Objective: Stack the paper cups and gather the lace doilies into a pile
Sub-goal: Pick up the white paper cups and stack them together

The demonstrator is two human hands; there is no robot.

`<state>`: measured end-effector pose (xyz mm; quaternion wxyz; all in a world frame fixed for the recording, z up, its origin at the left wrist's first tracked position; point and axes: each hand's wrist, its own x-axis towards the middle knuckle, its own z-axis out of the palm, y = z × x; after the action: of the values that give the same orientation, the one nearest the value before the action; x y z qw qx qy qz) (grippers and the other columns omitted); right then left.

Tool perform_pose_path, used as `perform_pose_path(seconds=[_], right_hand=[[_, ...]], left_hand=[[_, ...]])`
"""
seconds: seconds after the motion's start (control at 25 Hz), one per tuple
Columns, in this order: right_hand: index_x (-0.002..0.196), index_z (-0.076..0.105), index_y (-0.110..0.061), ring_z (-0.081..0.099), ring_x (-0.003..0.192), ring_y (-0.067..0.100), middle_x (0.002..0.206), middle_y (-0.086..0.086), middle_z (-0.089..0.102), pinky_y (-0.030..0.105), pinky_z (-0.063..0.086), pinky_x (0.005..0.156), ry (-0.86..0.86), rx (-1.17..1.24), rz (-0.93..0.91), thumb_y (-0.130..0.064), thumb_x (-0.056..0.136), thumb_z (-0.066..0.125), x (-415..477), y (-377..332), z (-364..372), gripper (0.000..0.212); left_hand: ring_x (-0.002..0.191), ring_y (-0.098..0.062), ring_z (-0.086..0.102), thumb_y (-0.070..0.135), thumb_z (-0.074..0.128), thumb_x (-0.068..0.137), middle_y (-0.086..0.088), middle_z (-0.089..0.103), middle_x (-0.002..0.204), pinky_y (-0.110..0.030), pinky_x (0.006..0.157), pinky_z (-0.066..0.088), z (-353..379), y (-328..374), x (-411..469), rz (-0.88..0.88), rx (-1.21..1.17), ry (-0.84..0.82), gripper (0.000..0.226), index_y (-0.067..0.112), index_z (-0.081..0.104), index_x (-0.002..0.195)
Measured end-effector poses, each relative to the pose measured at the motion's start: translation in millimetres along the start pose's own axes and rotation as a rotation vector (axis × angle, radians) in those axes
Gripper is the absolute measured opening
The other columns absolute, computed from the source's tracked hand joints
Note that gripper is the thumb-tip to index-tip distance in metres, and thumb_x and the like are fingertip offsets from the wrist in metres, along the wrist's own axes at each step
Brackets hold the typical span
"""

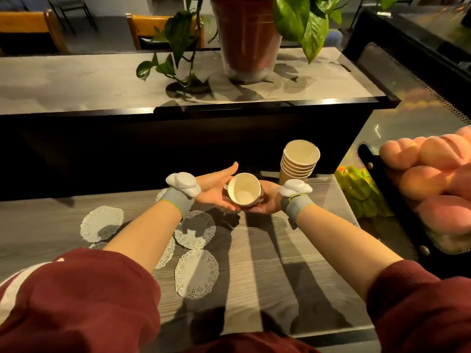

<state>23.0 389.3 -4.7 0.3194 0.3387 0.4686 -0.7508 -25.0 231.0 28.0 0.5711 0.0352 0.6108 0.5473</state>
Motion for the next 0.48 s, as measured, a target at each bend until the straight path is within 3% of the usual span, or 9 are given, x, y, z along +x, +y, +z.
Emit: perform_pose_path(seconds=[0.12, 0.2, 0.24, 0.36, 0.44, 0.48], right_hand=[[0.096, 0.056, -0.002, 0.060, 0.100, 0.031, 0.093, 0.017, 0.057, 0.038, 0.056, 0.042, 0.050, 0.029, -0.013, -0.027, 0.092, 0.053, 3.3, -6.1, -7.8, 0.025], [0.104, 0.051, -0.003, 0.052, 0.123, 0.034, 0.102, 0.017, 0.054, 0.037, 0.055, 0.040, 0.073, 0.057, -0.027, -0.034, 0.093, 0.051, 4.9, -9.4, -11.0, 0.033], [0.106, 0.049, -0.004, 0.051, 0.123, 0.036, 0.107, 0.017, 0.051, 0.036, 0.055, 0.039, 0.068, 0.045, -0.036, -0.039, 0.095, 0.045, 4.9, -10.4, -12.8, 0.037], [0.112, 0.046, -0.004, 0.058, 0.083, 0.033, 0.096, 0.019, 0.051, 0.027, 0.056, 0.045, 0.093, -0.167, -0.041, -0.047, 0.099, 0.026, 5.0, -12.8, -21.4, 0.050], [0.130, 0.041, 0.001, 0.057, 0.075, 0.034, 0.090, 0.023, 0.056, 0.024, 0.057, 0.053, 0.175, -0.371, -0.062, -0.038, 0.101, 0.025, 6.8, -12.2, -25.4, 0.051], [0.135, 0.038, 0.001, 0.055, 0.068, 0.030, 0.083, 0.020, 0.056, 0.023, 0.054, 0.049, 0.213, -0.446, -0.090, -0.031, 0.102, 0.027, 8.3, -12.6, -27.2, 0.048]], left_hand=[[0.086, -0.018, 0.058, 0.027, 0.042, 0.097, -0.015, 0.050, 0.123, -0.024, 0.059, 0.060, 8.4, 5.9, 14.9, 0.035, 0.094, 0.181, 0.047, 0.007, 0.037, 0.139], [0.083, -0.018, 0.058, 0.016, 0.044, 0.096, -0.017, 0.051, 0.119, -0.018, 0.050, 0.058, 11.4, 9.7, 27.4, 0.078, 0.126, 0.275, 0.046, 0.001, 0.036, 0.140], [0.087, -0.022, 0.059, 0.012, 0.044, 0.096, -0.021, 0.052, 0.122, -0.017, 0.047, 0.056, 12.5, 11.2, 32.5, 0.092, 0.136, 0.316, 0.045, -0.002, 0.037, 0.139], [0.096, -0.034, 0.057, 0.000, 0.042, 0.094, -0.029, 0.051, 0.132, -0.017, 0.045, 0.055, 11.5, 15.8, 49.2, 0.098, 0.204, 0.462, 0.041, -0.005, 0.041, 0.135], [0.100, -0.041, 0.058, -0.003, 0.039, 0.092, -0.030, 0.052, 0.123, -0.020, 0.056, 0.057, 11.8, 17.8, 58.5, 0.087, 0.203, 0.503, 0.042, -0.008, 0.039, 0.134], [0.104, -0.043, 0.058, -0.003, 0.039, 0.093, -0.027, 0.049, 0.116, -0.024, 0.064, 0.058, 12.7, 19.4, 63.4, 0.080, 0.173, 0.504, 0.043, -0.009, 0.037, 0.135]])
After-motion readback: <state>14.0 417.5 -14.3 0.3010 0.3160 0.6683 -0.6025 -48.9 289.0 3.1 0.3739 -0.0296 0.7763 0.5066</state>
